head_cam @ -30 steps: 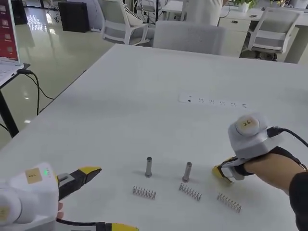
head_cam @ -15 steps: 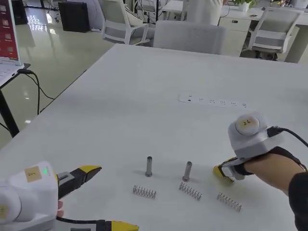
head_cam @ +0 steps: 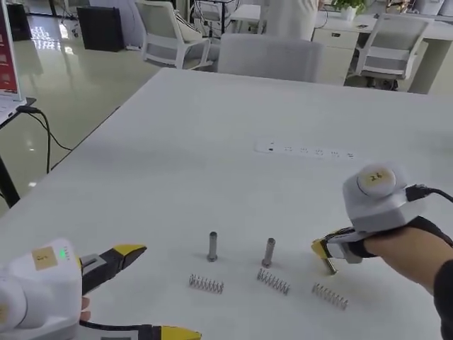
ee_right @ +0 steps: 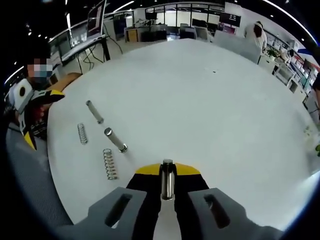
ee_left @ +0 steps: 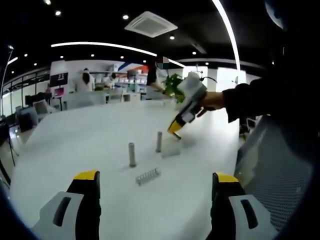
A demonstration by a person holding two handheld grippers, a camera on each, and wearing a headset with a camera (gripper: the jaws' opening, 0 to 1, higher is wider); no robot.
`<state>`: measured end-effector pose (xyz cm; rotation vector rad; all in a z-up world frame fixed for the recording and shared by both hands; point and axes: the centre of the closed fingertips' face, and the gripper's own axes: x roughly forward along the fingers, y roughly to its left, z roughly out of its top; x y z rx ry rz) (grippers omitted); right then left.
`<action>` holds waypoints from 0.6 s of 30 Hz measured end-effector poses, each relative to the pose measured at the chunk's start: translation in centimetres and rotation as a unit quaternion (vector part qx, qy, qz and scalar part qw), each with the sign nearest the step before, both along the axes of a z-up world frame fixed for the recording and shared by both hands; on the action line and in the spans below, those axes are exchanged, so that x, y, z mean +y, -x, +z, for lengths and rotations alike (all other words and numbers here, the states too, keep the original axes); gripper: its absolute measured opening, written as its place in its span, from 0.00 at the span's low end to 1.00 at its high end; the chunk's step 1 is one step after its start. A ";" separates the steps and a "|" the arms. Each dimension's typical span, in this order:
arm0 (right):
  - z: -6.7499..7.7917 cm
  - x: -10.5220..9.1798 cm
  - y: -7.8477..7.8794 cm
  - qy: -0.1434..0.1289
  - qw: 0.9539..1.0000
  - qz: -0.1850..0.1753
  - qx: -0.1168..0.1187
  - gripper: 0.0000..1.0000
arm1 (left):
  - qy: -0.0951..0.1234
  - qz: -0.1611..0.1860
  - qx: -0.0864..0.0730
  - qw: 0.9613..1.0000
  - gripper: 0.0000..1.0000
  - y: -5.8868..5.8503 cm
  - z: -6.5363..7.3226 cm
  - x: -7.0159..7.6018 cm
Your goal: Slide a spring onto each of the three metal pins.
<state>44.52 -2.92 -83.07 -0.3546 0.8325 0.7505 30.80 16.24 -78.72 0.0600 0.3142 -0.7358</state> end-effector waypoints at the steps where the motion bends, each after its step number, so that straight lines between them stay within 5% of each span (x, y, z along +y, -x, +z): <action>1: 0.1 0.0 0.1 0.000 1.000 0.001 -0.002 0.05 | 0.000 0.000 0.000 1.000 0.89 0.0 0.0 0.0; 18: 1.2 -0.5 1.4 -0.016 0.999 0.003 -0.028 0.05 | -0.003 -0.002 -0.005 1.000 0.89 0.1 0.4 -0.2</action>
